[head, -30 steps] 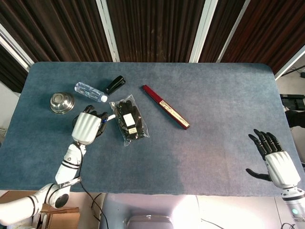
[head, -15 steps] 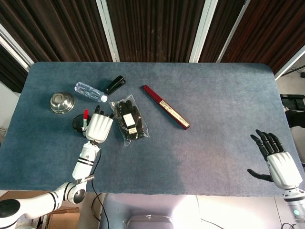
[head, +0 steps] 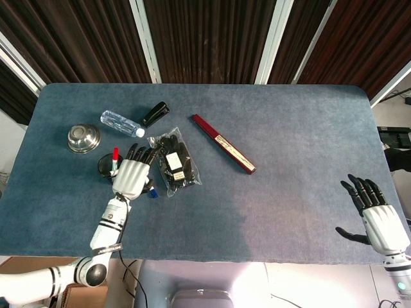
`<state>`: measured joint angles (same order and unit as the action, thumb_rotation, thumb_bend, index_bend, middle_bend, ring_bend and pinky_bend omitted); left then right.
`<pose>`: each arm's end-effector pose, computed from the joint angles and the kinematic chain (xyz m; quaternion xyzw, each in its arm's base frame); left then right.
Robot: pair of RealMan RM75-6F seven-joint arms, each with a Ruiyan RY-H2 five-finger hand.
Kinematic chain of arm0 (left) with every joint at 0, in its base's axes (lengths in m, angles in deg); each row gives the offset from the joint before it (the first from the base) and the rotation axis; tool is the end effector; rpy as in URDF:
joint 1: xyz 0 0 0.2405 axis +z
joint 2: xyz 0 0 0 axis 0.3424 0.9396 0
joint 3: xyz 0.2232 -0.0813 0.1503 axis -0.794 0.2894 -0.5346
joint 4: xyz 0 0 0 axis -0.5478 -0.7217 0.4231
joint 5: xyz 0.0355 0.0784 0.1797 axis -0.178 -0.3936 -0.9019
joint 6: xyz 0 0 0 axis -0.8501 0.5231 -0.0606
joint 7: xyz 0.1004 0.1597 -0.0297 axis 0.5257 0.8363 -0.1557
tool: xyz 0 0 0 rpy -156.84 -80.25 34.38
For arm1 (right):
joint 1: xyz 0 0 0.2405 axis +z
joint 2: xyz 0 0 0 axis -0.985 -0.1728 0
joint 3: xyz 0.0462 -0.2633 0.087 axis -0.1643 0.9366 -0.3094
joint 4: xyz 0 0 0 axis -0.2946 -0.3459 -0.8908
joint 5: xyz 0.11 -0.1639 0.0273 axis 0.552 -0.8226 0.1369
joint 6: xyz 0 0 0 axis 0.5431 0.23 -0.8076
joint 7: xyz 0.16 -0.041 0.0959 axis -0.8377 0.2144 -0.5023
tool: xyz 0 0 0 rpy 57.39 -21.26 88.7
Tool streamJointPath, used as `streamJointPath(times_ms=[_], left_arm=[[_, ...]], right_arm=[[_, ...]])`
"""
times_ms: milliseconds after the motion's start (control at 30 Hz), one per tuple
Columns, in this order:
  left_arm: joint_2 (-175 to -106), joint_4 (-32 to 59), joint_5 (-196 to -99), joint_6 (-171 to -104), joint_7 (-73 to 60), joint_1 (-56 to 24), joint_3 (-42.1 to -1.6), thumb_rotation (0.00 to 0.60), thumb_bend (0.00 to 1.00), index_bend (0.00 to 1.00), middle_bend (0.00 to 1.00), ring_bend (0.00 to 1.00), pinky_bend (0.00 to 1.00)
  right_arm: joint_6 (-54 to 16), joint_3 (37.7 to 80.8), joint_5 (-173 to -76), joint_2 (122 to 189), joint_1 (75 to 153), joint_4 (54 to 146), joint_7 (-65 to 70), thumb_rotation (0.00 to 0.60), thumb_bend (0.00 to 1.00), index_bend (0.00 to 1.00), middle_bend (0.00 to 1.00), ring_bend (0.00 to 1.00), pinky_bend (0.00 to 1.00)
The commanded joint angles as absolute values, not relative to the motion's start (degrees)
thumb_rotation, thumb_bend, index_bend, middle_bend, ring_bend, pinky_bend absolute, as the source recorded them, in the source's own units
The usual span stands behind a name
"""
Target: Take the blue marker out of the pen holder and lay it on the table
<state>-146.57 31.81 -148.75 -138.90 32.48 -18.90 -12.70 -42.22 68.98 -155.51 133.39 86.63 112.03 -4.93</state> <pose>-0.1355 0.4055 0.0254 -0.7054 -0.2865 -0.3819 0.5240 -0.3203 -0.2304 0.1921 0.6407 -0.3544 0.4179 0.5378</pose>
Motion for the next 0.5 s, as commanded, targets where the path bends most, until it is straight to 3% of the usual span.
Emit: streamJointPath(times_ms=[33,267,500], left_arm=[[-137.4,39.56,-150.65,-143.77,28.54,-13.48,-13.88,0.6,0.29,0.0,0.14,0.12,0.05],[-125.29,39.86,-155.82,-149.49,15.96,-3.89,-18.06,0.6,0.29,0.01,0.14,0.1,0.01],[-120.17,35.61,-161.18,-154.41,5.58,4.42,-24.12,0.6,0.3,0.02,0.13,0.09,0.0]], right_arm=[[-42.22,68.95,-155.19,133.27,86.48,111.81,-5.26,0.6,0.05,0.0,0.04,0.0,0.0],[-41.87,68.91,-155.16,133.55,86.65,111.04,-6.2,0.6,0.05,0.0,0.04,0.0,0.0],[-41.72,68.92,-155.41,133.87,86.85,110.7,-6.42,0.6,0.05,0.0,0.04,0.0,0.0]])
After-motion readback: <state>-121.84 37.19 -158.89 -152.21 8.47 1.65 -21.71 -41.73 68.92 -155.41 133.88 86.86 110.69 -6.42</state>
